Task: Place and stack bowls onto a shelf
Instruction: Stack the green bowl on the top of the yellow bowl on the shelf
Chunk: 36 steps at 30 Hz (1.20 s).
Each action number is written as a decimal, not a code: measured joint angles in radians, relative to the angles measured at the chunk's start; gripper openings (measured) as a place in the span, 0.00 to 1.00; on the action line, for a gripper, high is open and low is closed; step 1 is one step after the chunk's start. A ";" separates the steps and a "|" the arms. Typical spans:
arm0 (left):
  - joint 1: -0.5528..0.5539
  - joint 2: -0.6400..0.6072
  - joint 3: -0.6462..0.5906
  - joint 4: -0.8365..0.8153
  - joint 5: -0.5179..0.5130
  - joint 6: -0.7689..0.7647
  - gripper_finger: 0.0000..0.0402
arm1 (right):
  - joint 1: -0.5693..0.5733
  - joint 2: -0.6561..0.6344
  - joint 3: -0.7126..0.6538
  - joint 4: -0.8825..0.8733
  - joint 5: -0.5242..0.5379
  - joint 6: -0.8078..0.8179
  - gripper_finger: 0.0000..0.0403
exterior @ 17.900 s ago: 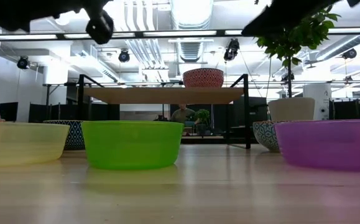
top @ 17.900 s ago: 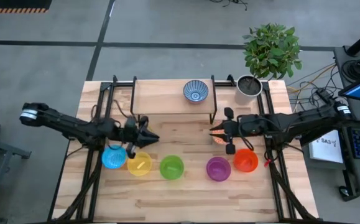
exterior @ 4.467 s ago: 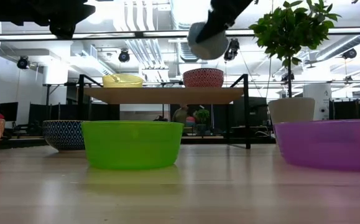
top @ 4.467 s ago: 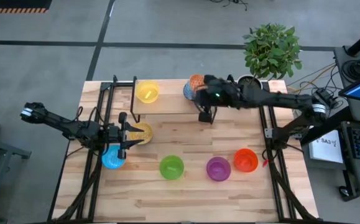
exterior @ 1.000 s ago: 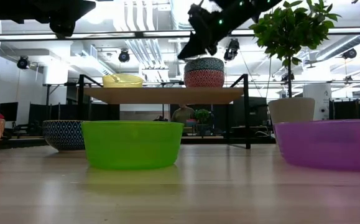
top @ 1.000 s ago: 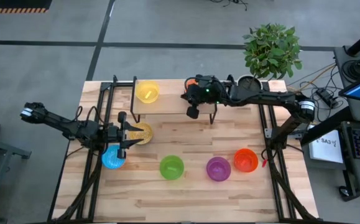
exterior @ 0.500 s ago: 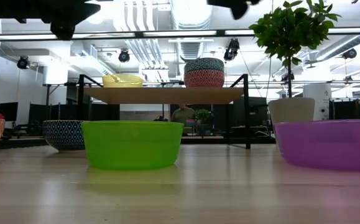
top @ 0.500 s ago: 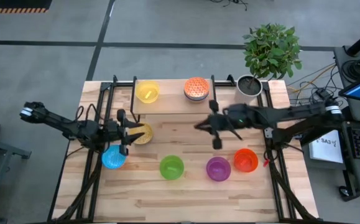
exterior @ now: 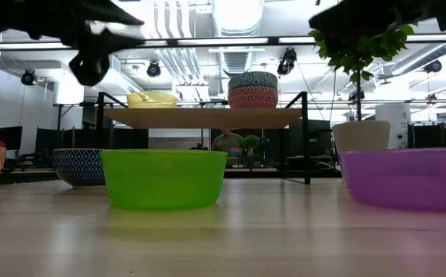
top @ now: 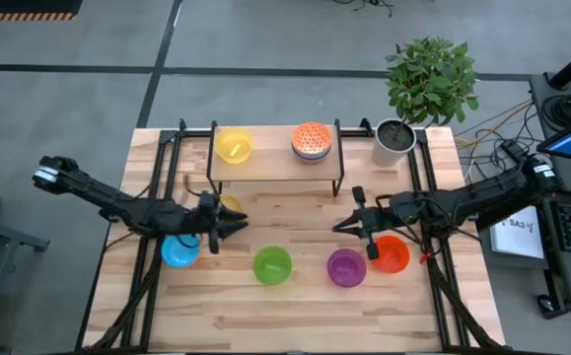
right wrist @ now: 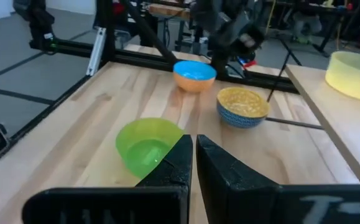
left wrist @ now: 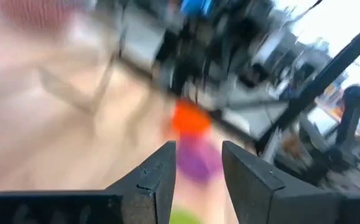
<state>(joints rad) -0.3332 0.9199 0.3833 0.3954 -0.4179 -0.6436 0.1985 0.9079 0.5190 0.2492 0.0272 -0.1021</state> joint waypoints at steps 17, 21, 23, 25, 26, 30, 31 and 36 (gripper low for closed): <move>-0.101 0.660 0.850 -1.834 0.489 -0.637 0.28 | 0.000 -0.010 -0.040 0.015 -0.001 -0.003 0.03; -0.114 0.720 0.886 -1.832 0.499 -0.618 0.28 | 0.000 -0.010 -0.040 0.014 -0.001 -0.002 0.03; -0.116 0.731 0.899 -1.809 0.496 -0.602 0.28 | 0.000 -0.010 -0.040 0.013 -0.002 0.003 0.03; -0.116 0.735 0.910 -1.742 0.478 -0.552 0.28 | 0.000 -0.010 -0.040 0.012 -0.002 0.005 0.03; -0.118 0.737 0.915 -1.694 0.460 -0.495 0.28 | 0.000 -0.010 -0.040 0.012 -0.002 0.005 0.03; -0.158 0.751 0.925 -1.445 0.356 -0.201 0.31 | 0.000 -0.009 -0.040 0.009 -0.003 0.007 0.03; -0.167 0.756 0.926 -1.395 0.346 -0.135 0.31 | 0.000 -0.009 -0.040 0.009 -0.003 0.006 0.03; -0.171 0.794 0.926 -1.267 0.324 0.022 0.36 | 0.000 -0.009 -0.040 0.002 -0.005 0.006 0.03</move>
<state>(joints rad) -0.5046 1.7140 1.3094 -0.8719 -0.0940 -0.6218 0.1986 0.8986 0.4786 0.2511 0.0223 -0.0959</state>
